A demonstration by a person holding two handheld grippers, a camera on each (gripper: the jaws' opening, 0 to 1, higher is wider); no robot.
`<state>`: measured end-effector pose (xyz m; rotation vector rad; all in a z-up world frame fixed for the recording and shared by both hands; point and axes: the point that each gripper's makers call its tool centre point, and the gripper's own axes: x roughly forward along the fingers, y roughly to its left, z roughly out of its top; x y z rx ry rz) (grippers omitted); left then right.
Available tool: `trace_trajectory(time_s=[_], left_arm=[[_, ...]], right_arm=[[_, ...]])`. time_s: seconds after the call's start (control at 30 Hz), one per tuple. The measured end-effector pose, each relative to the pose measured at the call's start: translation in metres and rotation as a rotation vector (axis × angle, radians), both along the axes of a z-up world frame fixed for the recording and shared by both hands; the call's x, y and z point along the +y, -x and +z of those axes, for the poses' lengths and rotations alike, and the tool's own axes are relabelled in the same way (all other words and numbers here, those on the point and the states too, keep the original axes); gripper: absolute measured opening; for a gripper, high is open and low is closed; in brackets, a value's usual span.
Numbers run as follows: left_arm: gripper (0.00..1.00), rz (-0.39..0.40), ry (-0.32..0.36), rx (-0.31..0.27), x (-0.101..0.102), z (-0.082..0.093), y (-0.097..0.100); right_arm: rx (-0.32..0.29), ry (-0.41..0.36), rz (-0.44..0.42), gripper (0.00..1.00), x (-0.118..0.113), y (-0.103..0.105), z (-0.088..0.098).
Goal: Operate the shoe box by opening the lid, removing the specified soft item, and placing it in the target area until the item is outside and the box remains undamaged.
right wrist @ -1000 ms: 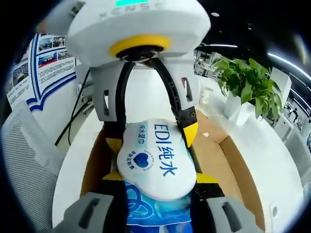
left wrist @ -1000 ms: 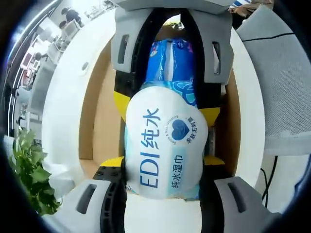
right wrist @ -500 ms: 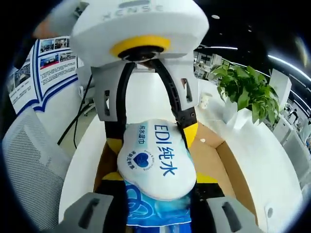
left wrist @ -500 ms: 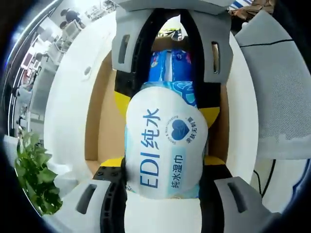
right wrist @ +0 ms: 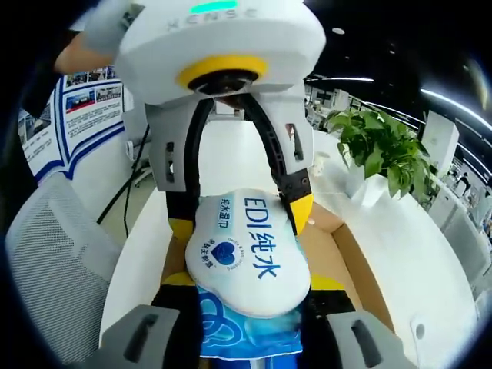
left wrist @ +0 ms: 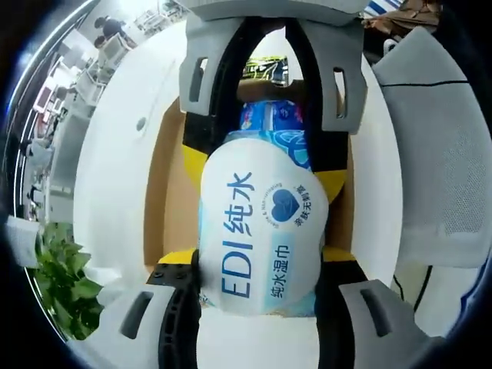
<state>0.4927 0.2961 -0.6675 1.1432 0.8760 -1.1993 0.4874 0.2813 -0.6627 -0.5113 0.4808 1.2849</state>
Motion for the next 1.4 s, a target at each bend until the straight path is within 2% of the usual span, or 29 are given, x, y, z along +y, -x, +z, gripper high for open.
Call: trace_trajectory(time_s=[0.33, 0.8, 1.4], left_arm=[[0.59, -0.014, 0.017, -0.006, -0.034, 0.005, 0.003], [0.59, -0.042, 0.042, 0.019, -0.078, 0.005, 0.009], [0.59, -0.065, 0.068, 0.021, -0.121, 0.011, 0.007]], right_arm=[[-0.005, 0.016, -0.013, 0.45, -0.033, 0.003, 0.006], [0.015, 0.043, -0.036, 0.45, -0.078, 0.01, 0.007], [0.009, 0.056, -0.058, 0.45, -0.12, 0.009, 0.014]])
